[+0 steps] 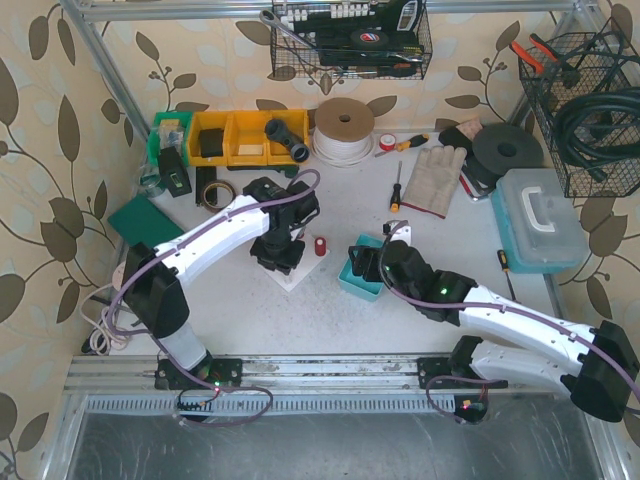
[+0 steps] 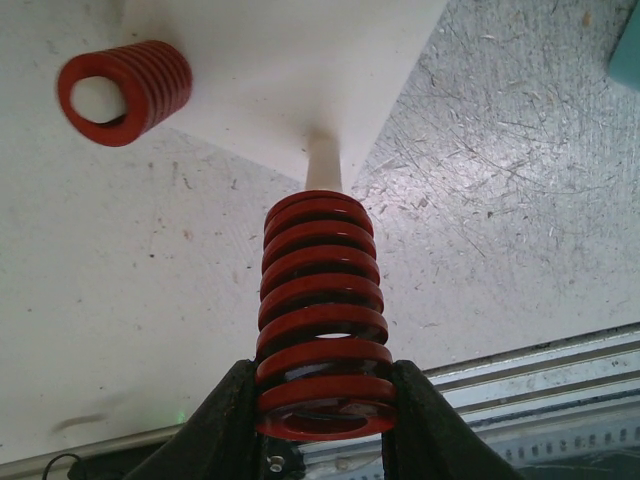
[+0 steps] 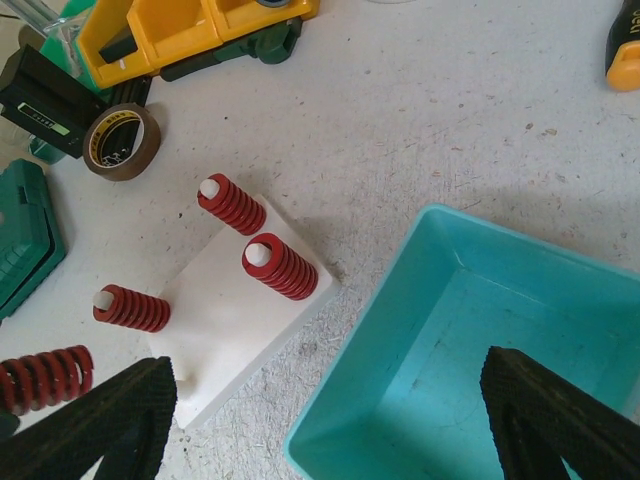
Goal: Install the large spring
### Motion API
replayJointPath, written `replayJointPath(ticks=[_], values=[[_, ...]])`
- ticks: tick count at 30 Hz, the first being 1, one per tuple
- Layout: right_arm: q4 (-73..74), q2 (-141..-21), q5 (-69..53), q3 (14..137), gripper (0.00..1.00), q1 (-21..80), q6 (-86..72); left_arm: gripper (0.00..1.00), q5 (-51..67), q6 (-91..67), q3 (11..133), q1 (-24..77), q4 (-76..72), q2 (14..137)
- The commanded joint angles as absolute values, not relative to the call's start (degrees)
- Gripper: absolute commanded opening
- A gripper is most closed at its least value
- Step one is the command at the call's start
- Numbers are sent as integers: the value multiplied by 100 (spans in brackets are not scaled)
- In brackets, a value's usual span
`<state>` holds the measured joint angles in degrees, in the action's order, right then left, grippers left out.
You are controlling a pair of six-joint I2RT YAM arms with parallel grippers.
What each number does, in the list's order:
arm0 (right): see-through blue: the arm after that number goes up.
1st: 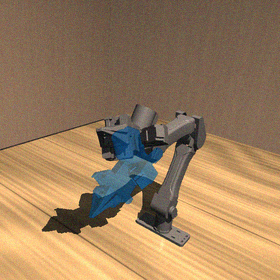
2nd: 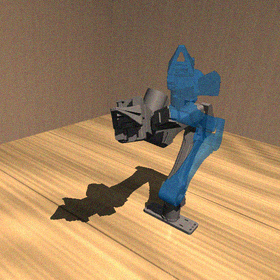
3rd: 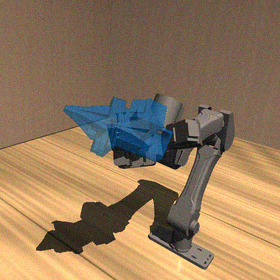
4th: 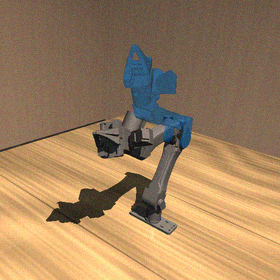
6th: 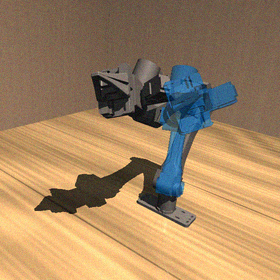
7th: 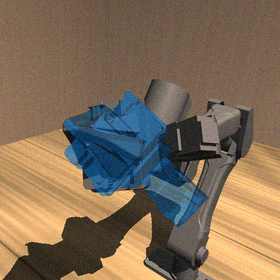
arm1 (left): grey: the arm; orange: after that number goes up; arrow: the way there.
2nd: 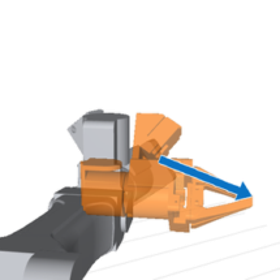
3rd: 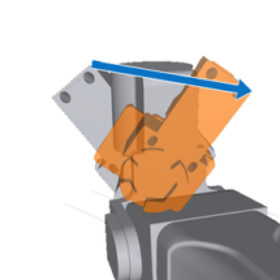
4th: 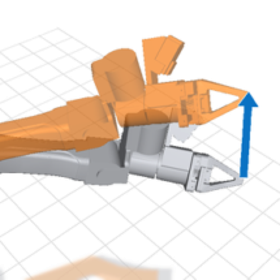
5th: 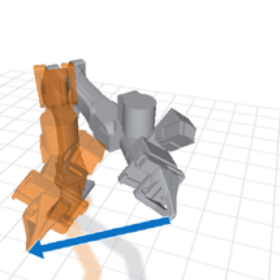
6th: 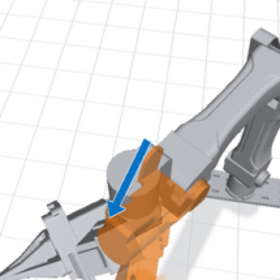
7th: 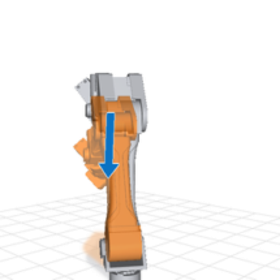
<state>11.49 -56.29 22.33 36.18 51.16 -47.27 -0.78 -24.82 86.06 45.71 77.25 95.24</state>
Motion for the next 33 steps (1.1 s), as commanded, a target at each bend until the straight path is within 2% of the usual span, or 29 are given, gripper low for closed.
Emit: replayJointPath(ticks=[1, 10, 33], values=[[1005, -5562, 2366, 3478, 82, 5131, -4662, 0, 180, -2332, 8490, 4529, 7690, 9520], [949, -5556, 2358, 3437, 82, 5091, -4708, 0, 483, -2405, 7970, 4456, 7317, 9441], [947, -5507, 2316, 3381, 81, 5054, -4754, 0, 541, -2107, 8207, 4086, 7316, 9875]])
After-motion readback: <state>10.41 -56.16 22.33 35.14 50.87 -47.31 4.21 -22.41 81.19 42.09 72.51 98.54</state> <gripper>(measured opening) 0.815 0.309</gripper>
